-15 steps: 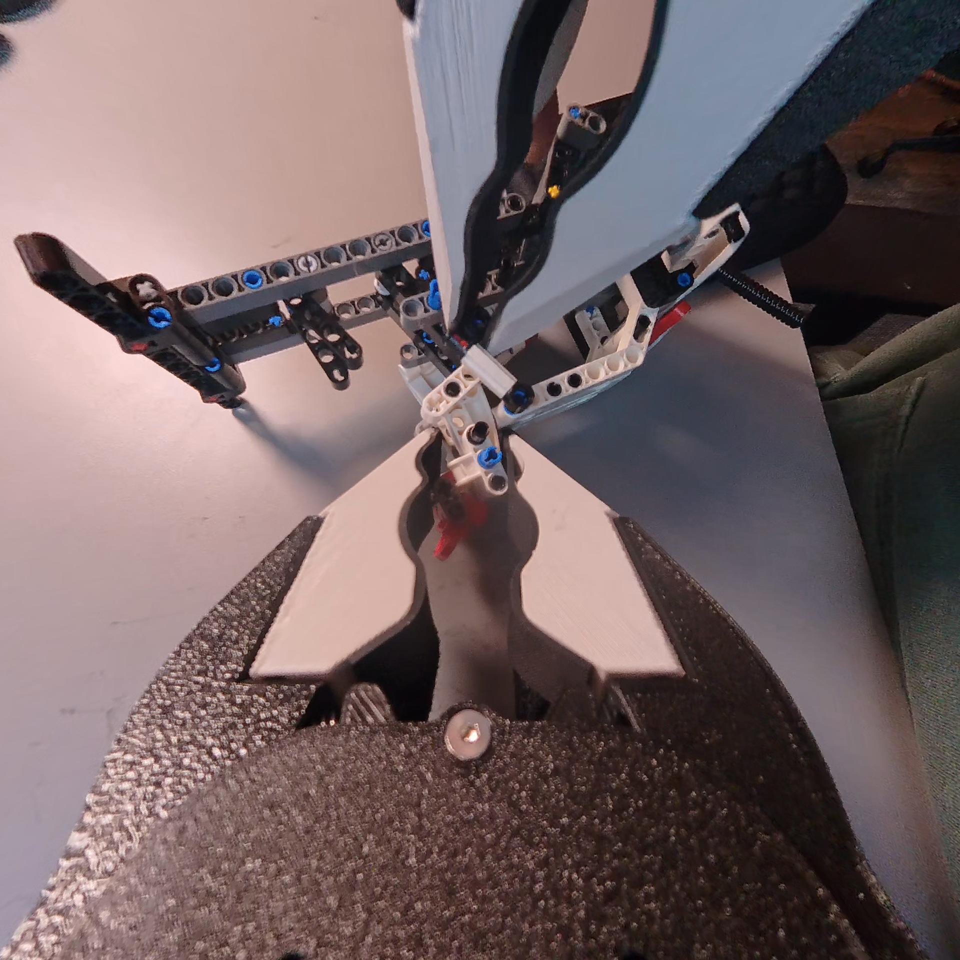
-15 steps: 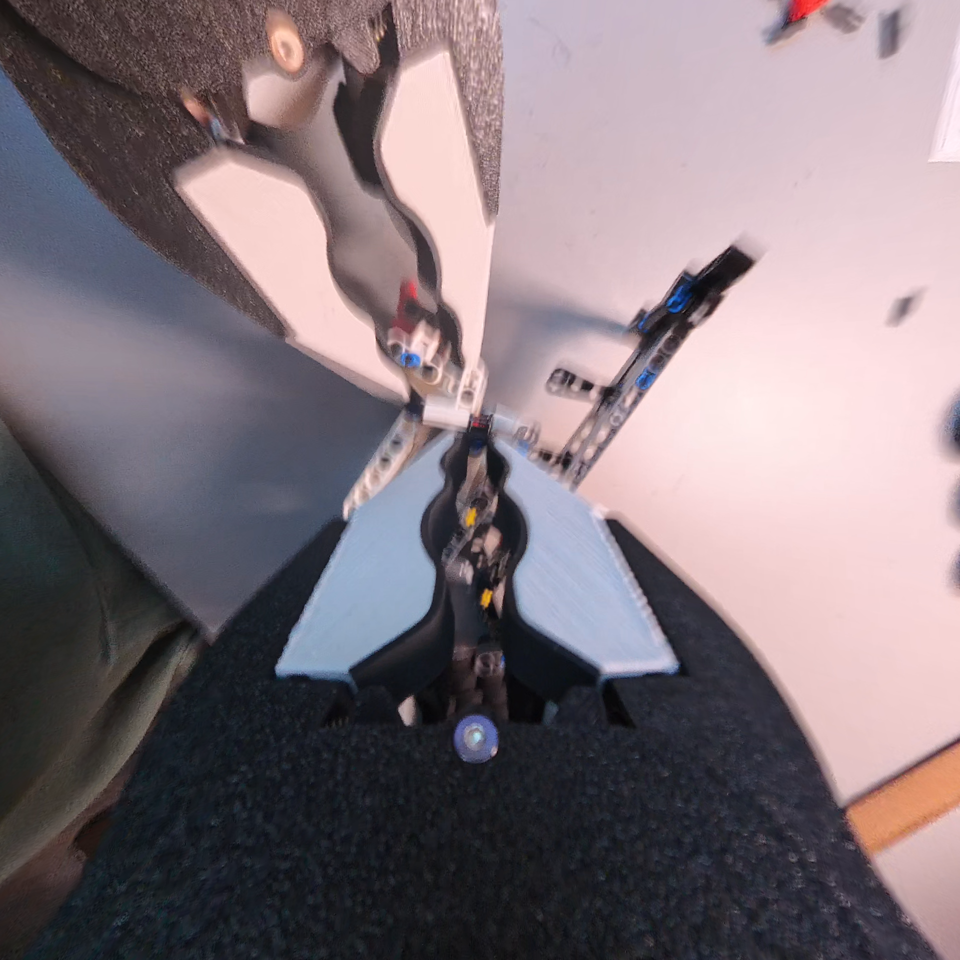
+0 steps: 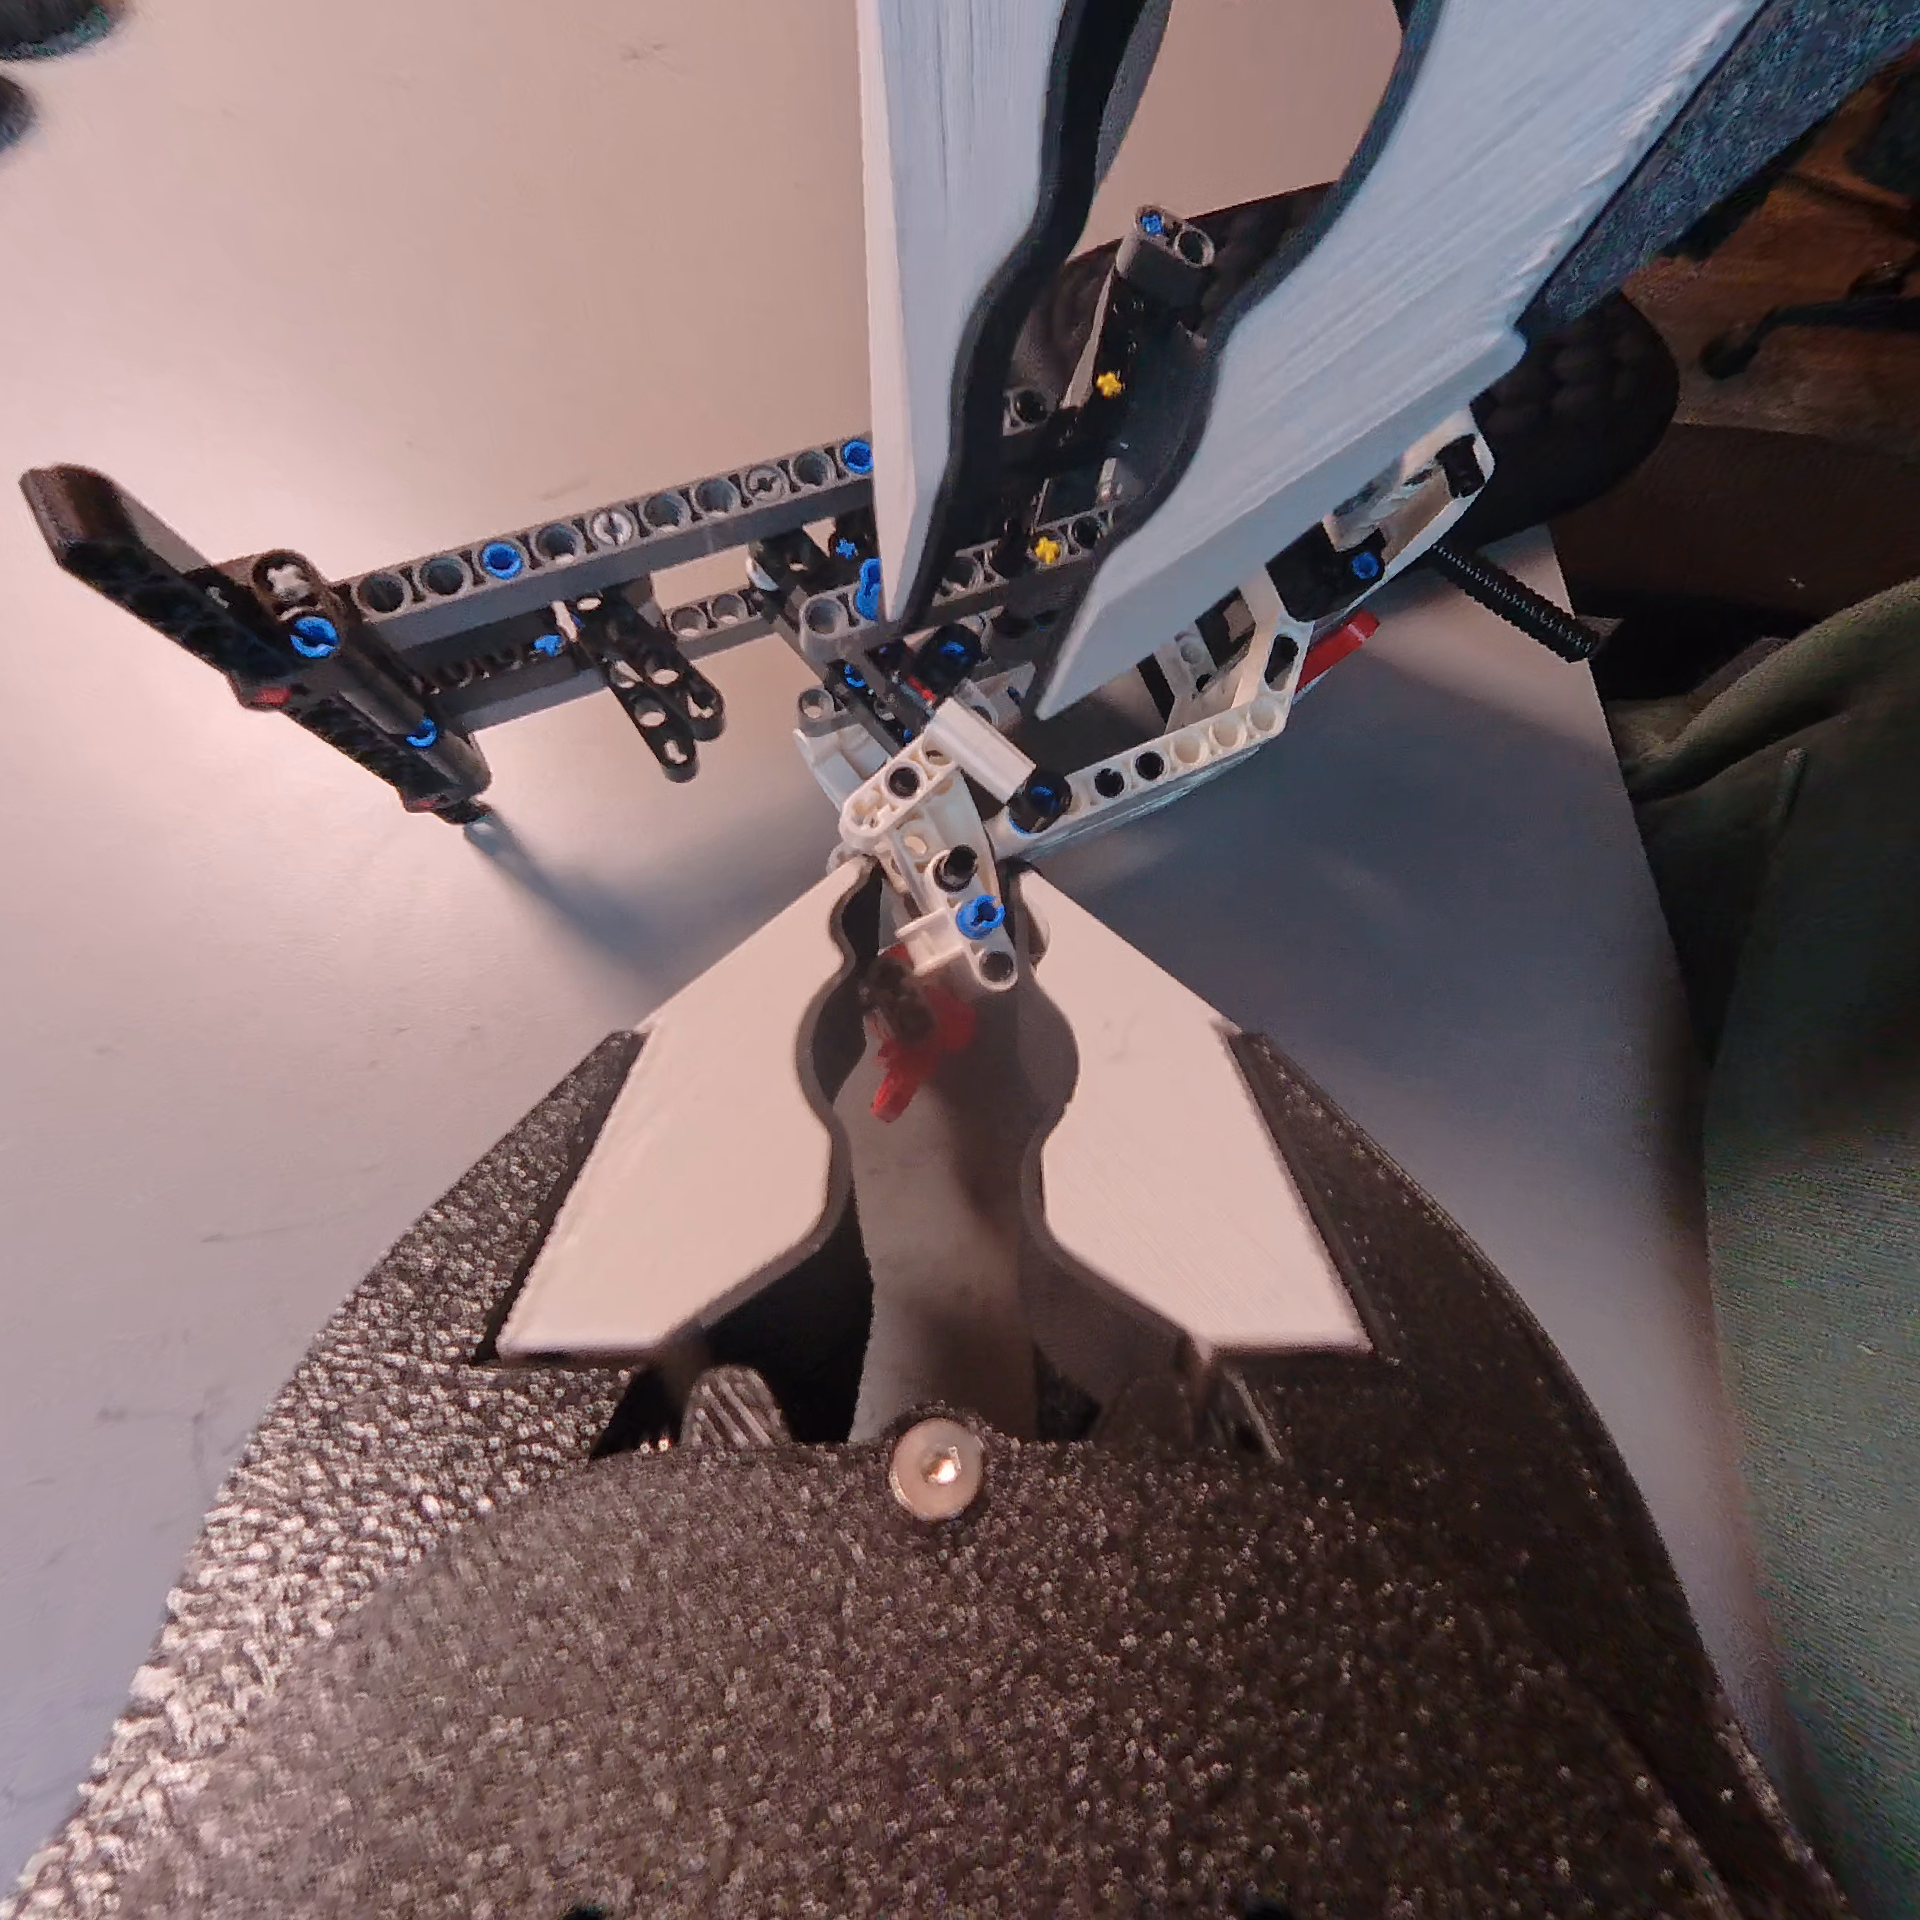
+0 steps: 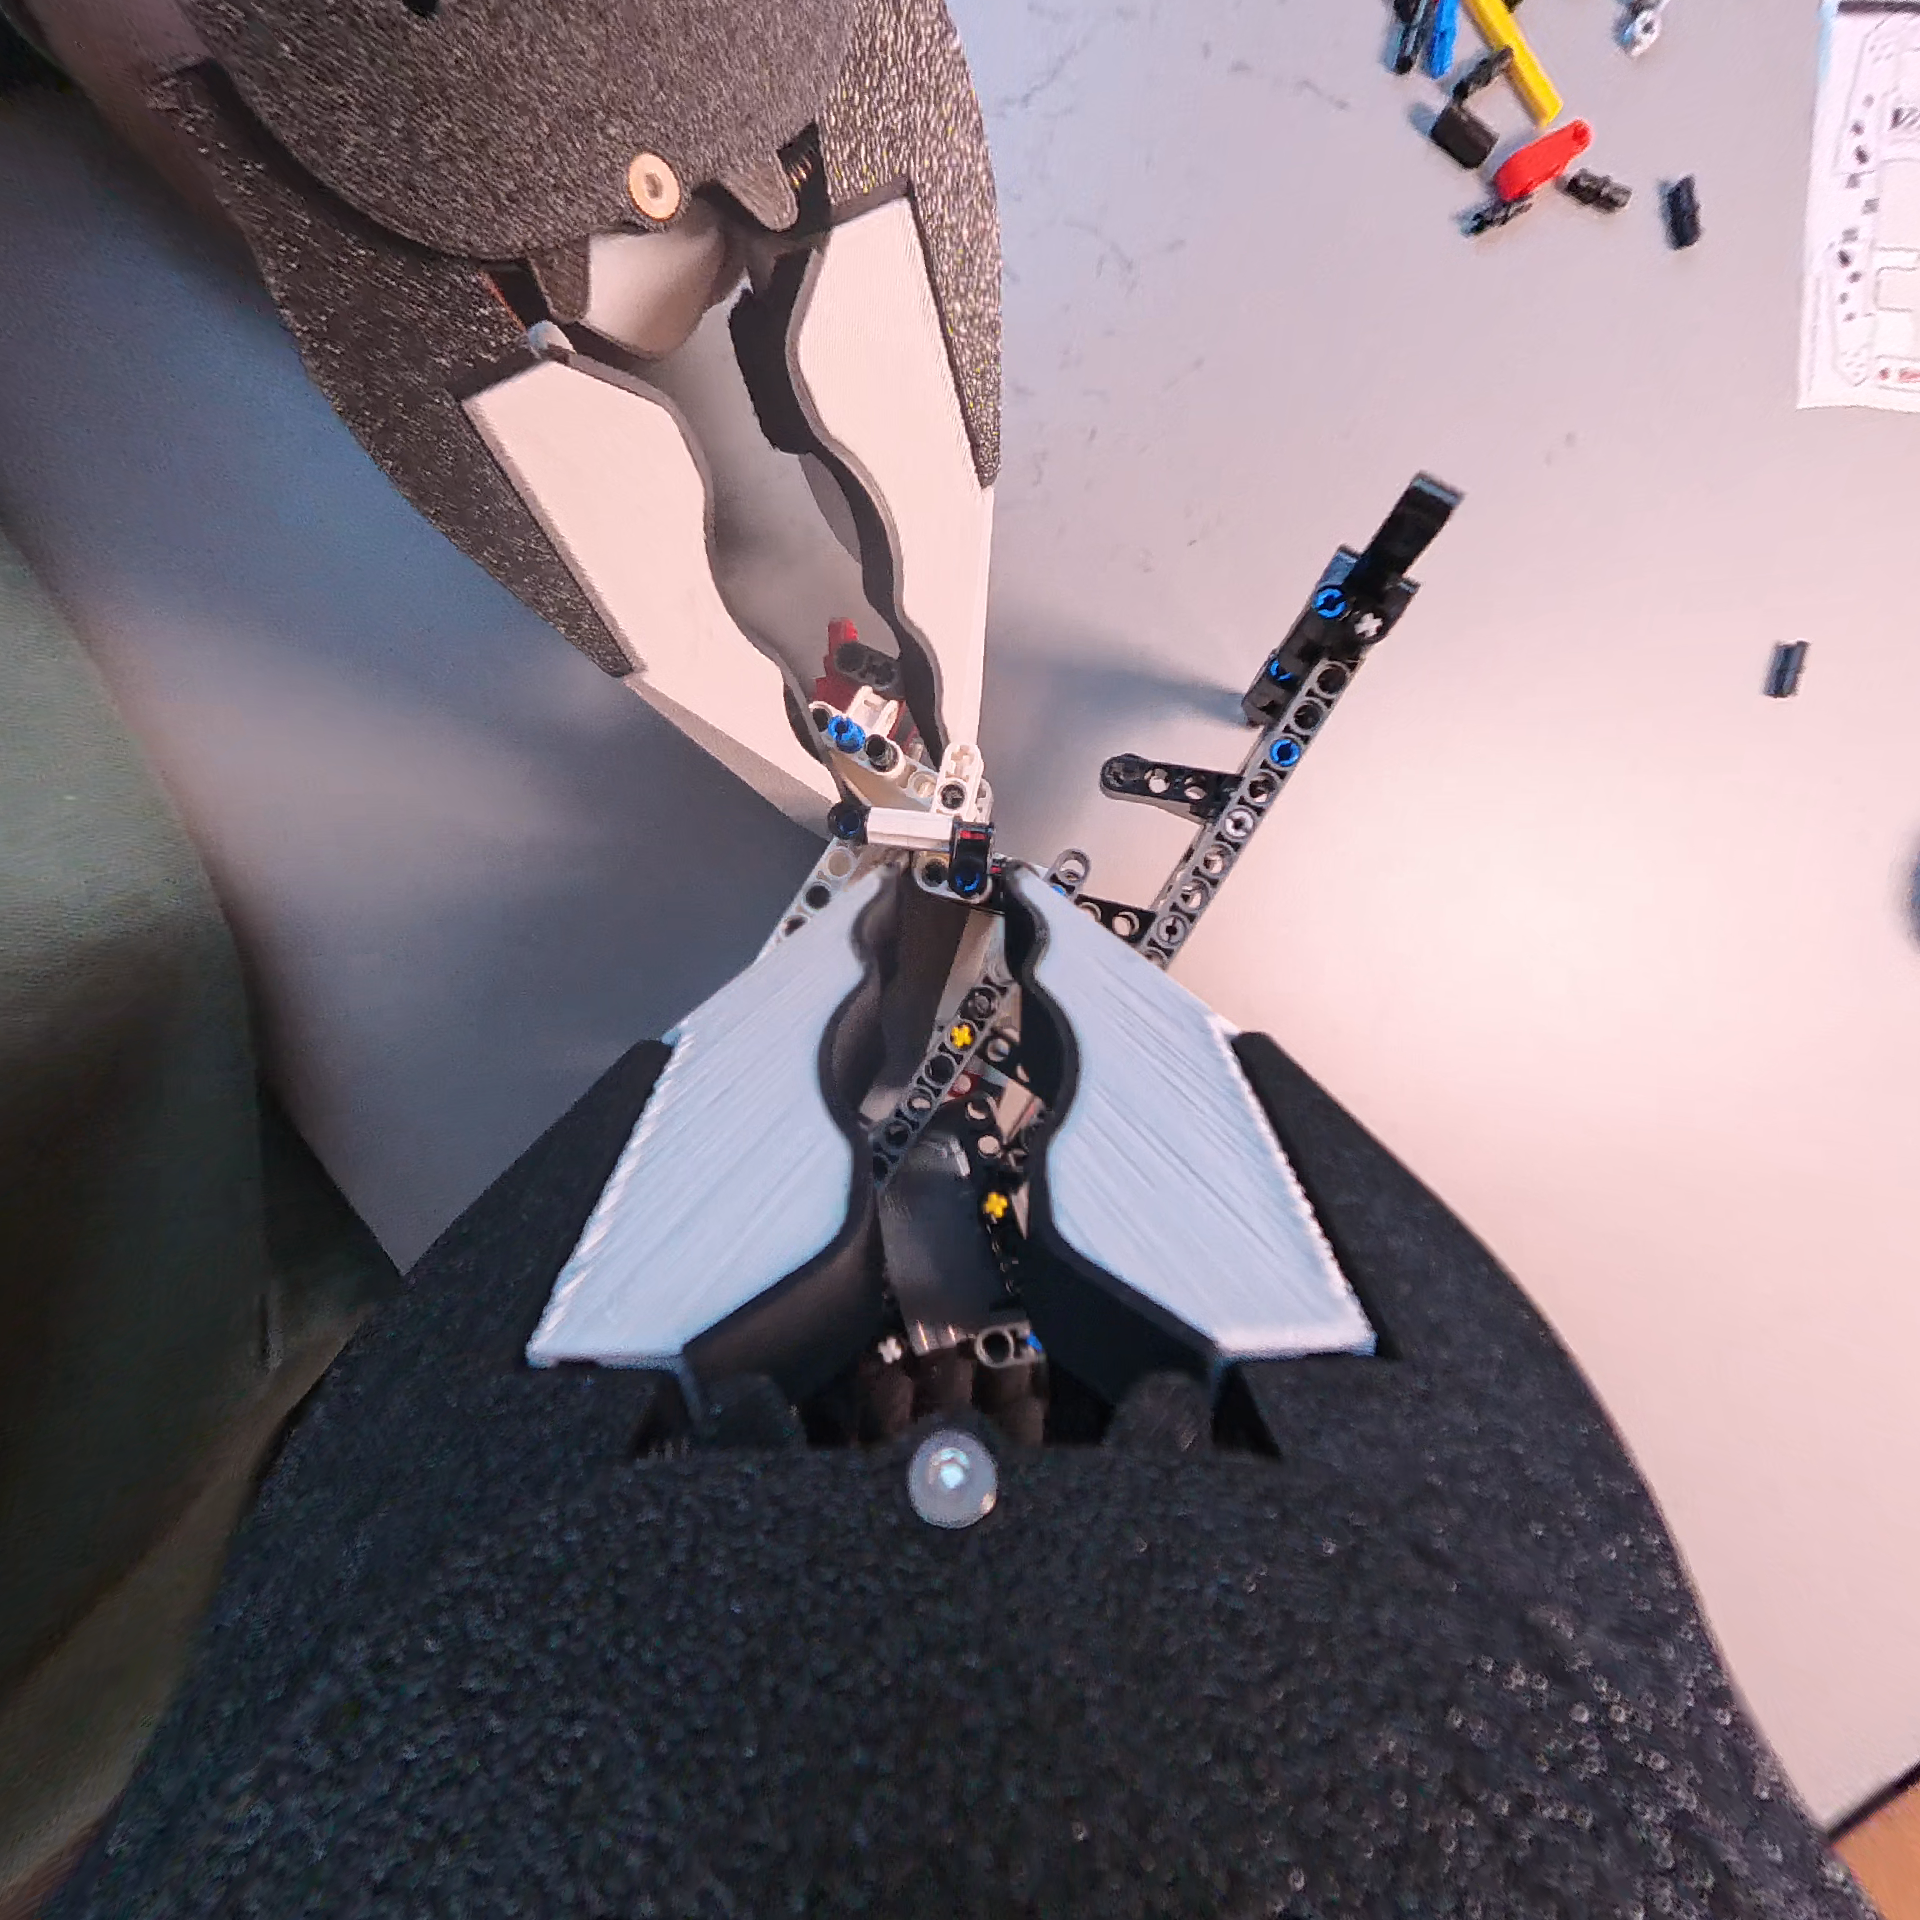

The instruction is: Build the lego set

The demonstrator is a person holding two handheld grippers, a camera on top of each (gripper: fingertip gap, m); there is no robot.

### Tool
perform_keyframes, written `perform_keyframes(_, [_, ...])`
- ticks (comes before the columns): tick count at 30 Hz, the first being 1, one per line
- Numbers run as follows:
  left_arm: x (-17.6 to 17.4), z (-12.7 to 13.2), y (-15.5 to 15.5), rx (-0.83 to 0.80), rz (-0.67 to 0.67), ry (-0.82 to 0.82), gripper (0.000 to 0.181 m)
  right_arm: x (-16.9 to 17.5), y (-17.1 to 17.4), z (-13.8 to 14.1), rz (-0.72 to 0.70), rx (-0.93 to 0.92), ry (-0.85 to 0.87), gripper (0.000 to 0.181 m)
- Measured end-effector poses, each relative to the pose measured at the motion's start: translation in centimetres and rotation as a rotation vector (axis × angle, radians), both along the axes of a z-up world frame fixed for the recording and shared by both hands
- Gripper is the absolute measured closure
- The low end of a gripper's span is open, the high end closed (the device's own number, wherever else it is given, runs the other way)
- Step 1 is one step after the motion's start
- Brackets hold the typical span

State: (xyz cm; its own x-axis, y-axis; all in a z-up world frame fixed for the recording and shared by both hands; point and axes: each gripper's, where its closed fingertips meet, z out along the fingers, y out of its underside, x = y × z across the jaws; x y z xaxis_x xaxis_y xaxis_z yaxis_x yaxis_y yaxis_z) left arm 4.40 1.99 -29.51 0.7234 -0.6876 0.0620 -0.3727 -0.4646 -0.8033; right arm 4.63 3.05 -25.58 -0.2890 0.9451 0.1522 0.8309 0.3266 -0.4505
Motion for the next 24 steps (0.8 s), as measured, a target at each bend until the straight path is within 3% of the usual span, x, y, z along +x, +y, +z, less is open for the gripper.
perform_keyframes(6, [0.0,0.0,0.0,0.0,-0.004,0.001,0.158,-0.3,0.1,0.0,0.065,0.05,-0.054,0.174])
perform_keyframes(16, [0.0,0.0,0.0,0.0,-0.006,0.005,0.158,-0.1,0.5,-0.6,0.148,0.165,-0.236,0.175])
perform_keyframes(24, [-0.2,-0.1,0.1,0.0,-0.001,0.002,0.158,-0.9,0.3,0.3,0.102,0.133,-0.078,0.174])
